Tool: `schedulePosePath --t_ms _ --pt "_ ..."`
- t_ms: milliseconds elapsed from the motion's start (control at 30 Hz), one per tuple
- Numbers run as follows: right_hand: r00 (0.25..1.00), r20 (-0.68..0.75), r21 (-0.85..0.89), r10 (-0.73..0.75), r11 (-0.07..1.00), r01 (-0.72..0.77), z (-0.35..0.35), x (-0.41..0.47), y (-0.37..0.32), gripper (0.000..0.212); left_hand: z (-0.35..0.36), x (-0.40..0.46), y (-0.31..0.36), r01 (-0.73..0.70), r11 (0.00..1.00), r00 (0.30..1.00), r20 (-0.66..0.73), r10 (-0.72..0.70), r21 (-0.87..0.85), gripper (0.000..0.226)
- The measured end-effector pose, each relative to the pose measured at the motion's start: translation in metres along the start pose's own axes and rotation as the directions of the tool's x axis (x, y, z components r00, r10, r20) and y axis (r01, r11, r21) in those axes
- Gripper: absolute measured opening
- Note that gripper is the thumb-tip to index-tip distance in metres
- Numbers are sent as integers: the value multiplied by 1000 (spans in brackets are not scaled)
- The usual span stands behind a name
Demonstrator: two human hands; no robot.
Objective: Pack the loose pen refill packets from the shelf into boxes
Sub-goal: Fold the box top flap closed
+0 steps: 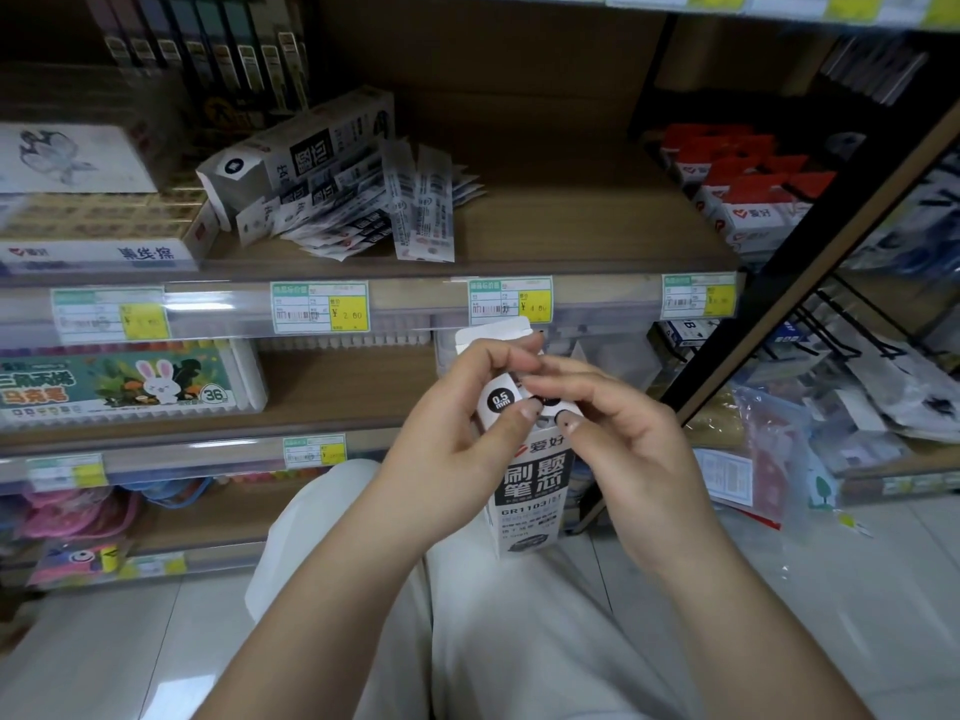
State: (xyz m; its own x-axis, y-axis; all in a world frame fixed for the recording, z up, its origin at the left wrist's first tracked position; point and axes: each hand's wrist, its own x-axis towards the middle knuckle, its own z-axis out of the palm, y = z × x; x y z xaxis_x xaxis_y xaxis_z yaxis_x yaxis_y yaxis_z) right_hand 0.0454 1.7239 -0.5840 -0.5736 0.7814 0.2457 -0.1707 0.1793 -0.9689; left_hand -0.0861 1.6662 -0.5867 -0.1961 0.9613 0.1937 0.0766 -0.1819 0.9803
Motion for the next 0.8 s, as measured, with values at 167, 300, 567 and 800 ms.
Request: schedulePosePath --t_ms 167,300,567,800 --pt "998 -39 69 51 996 -48 2 -2 -1 32 -1 0 6 -21 993 999 48 15 114 24" --pt "985 -98 44 139 990 -136 3 0 -3 32 -2 -1 6 -22 989 998 55 15 144 37" --pt "991 1 43 134 990 -134 1 7 -12 30 -4 -1 3 -24 999 1000 -1 24 38 48" --pt "988 40 128 152 980 -155 0 15 -5 50 2 2 0 -152 970 980 -159 122 -192 78"
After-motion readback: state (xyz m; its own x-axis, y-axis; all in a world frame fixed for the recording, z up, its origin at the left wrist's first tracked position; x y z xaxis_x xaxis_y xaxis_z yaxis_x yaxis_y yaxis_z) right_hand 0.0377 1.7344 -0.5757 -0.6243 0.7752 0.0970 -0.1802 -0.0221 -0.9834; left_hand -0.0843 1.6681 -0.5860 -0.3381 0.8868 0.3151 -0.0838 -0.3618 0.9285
